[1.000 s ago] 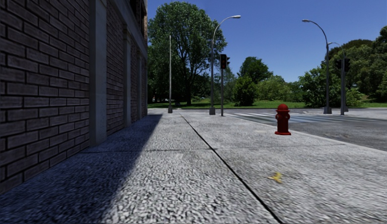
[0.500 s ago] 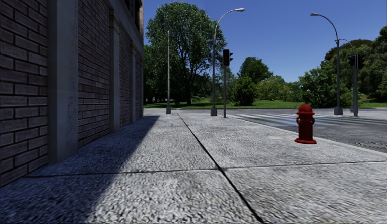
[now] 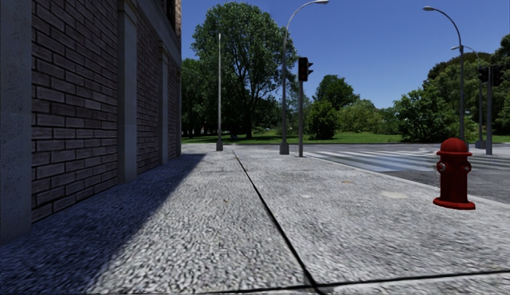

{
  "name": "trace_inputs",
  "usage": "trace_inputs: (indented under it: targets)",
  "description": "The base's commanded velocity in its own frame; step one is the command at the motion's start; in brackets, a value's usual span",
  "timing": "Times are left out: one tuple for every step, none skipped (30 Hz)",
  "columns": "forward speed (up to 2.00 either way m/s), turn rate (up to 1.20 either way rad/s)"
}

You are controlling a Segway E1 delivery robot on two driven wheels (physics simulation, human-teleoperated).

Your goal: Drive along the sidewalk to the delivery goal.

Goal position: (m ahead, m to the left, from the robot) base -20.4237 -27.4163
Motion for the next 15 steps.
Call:
trace_inputs:
  targets:
    - [2.0,0.0]
    - [2.0,0.0]
    - [2.0,0.0]
    - [2.0,0.0]
    - [2.0,0.0]
    - [2.0,0.0]
    - [2.0,0.0]
    - [2.0,0.0]
    - [2.0,0.0]
    - [2.0,0.0]
    - [2.0,0.0]
    - [2.0,0.0]
    - [2.0,0.0]
    - [2.0,0.0]
    - [2.0,0.0]
